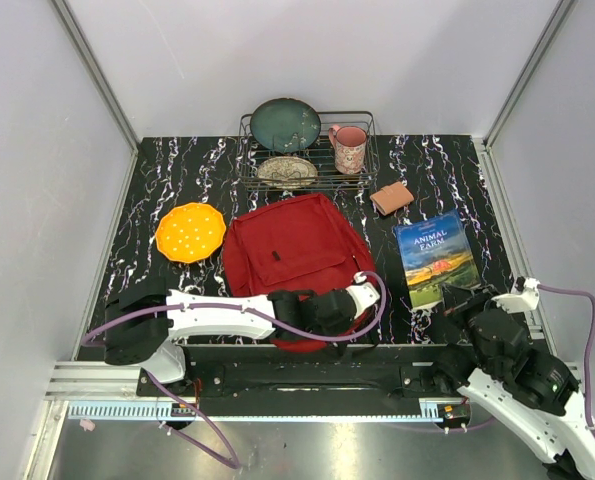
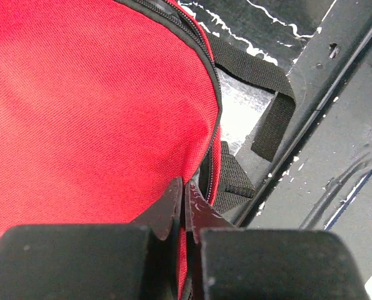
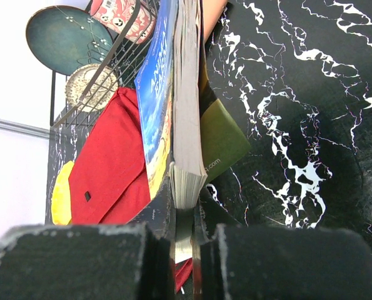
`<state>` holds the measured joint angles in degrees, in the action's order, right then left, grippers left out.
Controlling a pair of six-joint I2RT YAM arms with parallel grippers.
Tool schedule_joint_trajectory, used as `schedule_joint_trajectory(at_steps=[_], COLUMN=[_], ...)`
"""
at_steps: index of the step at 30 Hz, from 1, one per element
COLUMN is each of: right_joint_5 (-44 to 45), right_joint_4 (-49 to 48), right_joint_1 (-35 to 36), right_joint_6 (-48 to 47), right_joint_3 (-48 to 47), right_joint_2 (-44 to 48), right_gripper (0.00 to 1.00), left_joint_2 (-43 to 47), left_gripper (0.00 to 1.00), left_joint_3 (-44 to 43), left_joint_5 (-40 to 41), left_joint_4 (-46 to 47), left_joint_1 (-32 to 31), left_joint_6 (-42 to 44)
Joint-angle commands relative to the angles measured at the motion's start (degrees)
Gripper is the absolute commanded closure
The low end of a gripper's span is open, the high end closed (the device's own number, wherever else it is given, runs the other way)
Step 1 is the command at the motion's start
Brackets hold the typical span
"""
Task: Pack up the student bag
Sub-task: Place the book in the student bag.
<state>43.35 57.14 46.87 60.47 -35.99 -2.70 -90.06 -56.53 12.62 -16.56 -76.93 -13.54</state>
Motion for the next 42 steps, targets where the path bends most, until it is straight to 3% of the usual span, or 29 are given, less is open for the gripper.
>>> schedule_joint_trajectory(at_steps=[1, 6, 17, 29, 42], right_joint_5=[1.6, 2.5, -2.1, -0.6, -3.2], right_joint_4=[-2.5, -3.4, -9.2, -8.8, -14.6], right_joint_1=[0.4, 0.3, 0.4, 0.4, 0.4], right_joint_6=[2.3, 1.4, -0.8, 0.6, -1.2], right_joint_3=[-0.1, 0.0, 1.0, 3.8, 2.9], right_joint_2=[1.9, 0.4, -5.6, -2.2, -9.3], right_gripper=[1.00, 1.00, 1.00, 1.00, 1.00], left_joint_2=[3.4, 7.4, 18.2, 26.7, 33.0], left_gripper=[1.00, 1.00, 1.00, 1.00, 1.00], left_joint_3=[-1.1, 0.0, 3.1, 6.0, 8.9], left_joint_5=[4.2, 6.5, 21.6, 21.4, 21.9], left_joint_4=[0.3, 1.9, -1.3, -1.2, 0.0], left_joint_1=[-0.2, -0.2, 1.2, 3.6, 4.0], left_joint_6=[-1.2, -1.5, -6.3, -9.5, -11.1])
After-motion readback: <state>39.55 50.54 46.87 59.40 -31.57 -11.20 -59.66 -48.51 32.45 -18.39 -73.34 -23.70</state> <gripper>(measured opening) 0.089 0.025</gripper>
